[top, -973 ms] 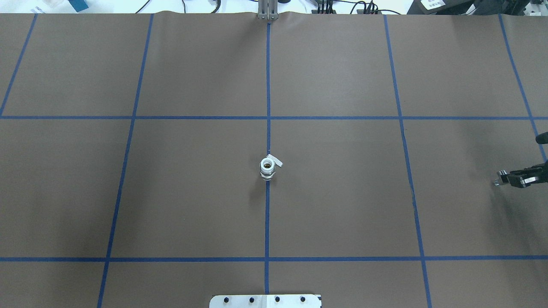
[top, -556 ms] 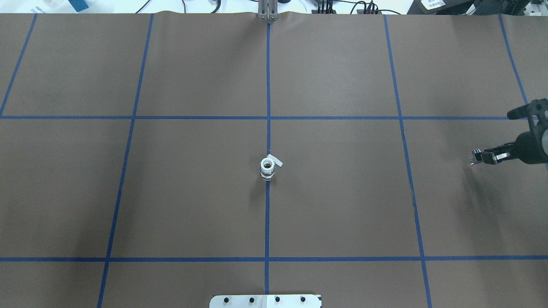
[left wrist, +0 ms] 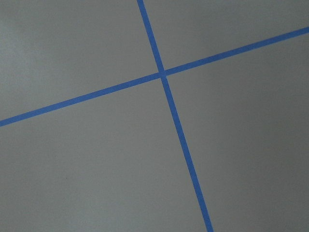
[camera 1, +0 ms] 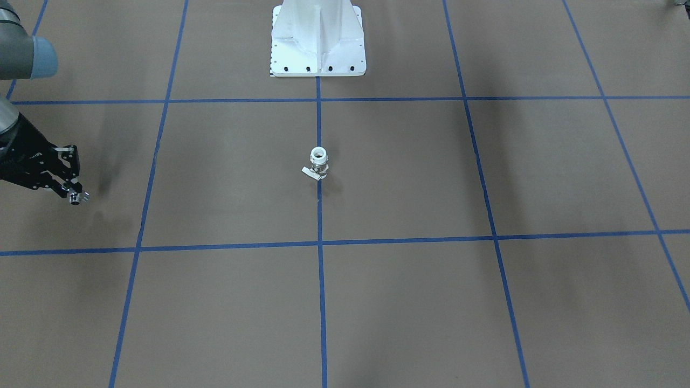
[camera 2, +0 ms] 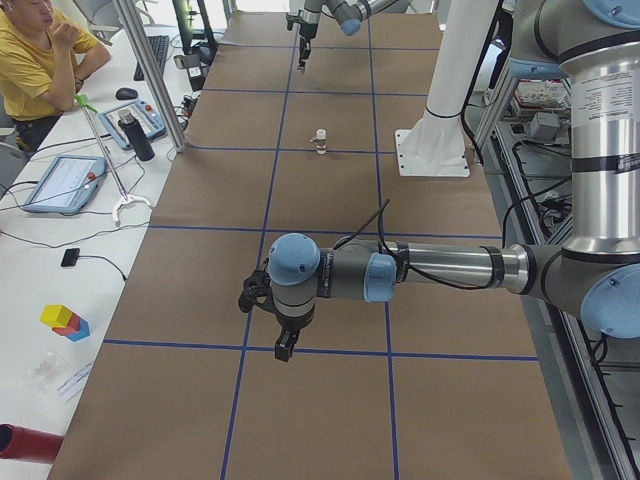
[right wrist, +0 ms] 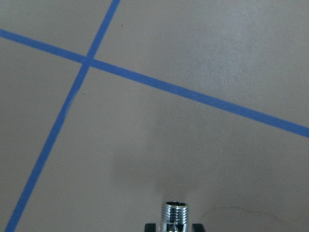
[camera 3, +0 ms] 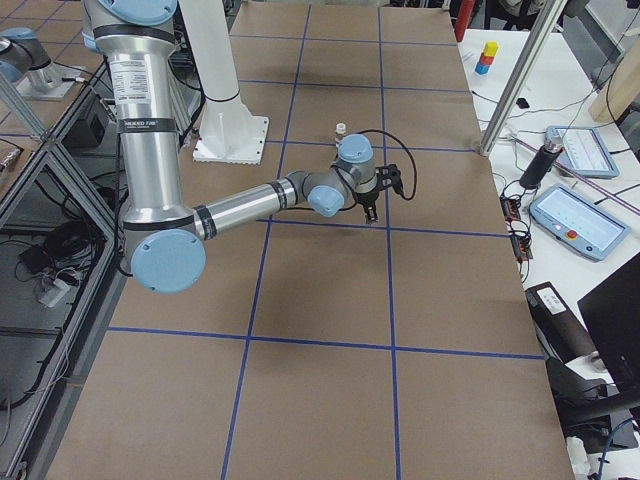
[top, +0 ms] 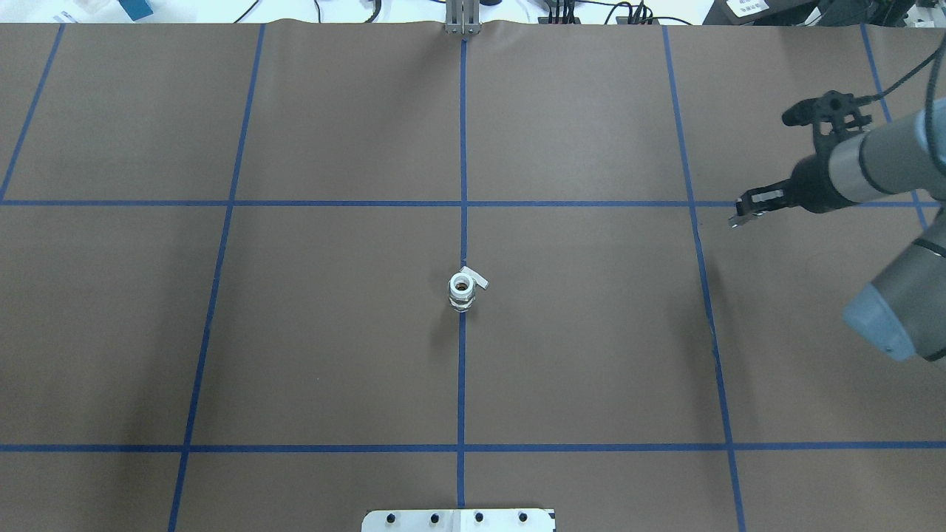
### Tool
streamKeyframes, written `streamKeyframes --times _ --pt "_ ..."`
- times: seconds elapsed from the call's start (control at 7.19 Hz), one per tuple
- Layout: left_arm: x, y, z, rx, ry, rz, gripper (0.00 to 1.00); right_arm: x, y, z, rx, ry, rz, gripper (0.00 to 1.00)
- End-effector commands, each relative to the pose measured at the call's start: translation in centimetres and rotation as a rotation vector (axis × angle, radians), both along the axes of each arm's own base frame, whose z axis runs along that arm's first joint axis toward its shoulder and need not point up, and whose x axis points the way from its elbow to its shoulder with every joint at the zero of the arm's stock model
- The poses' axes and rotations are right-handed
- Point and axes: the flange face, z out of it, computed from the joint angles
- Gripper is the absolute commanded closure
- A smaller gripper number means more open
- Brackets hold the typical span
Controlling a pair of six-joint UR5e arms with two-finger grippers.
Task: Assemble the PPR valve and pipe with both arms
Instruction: 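Carry the chrome fitting with the right gripper above the white valve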
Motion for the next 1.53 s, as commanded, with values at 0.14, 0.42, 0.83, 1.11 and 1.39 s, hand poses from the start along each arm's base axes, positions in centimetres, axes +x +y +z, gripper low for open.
streamKeyframes --times 0.14,0.42,0.83,1.11,1.39 --pt "0.1 0.0 0.1 -0.001 0.0 0.003 0.0 -15.5 -1.2 -18.6 -0.18 0.095 0.16 1.0" --pt "0.1 -0.1 0.0 0.0 0.0 0.003 0.0 -19.9 0.5 -23.9 -0.302 0.023 0.262 1.0" --pt "0.1 -0.1 -0.1 0.003 0.0 0.004 0.0 -26.5 1.2 -30.3 -0.418 0.007 0.349 1.0" --pt "0.1 -0.1 -0.1 0.003 0.001 0.004 0.0 -26.9 3.5 -30.4 -0.453 0.052 0.347 1.0" --pt "0.1 -0.1 -0.1 0.003 0.001 0.004 0.0 -27.2 7.0 -30.9 -0.475 0.074 0.324 1.0"
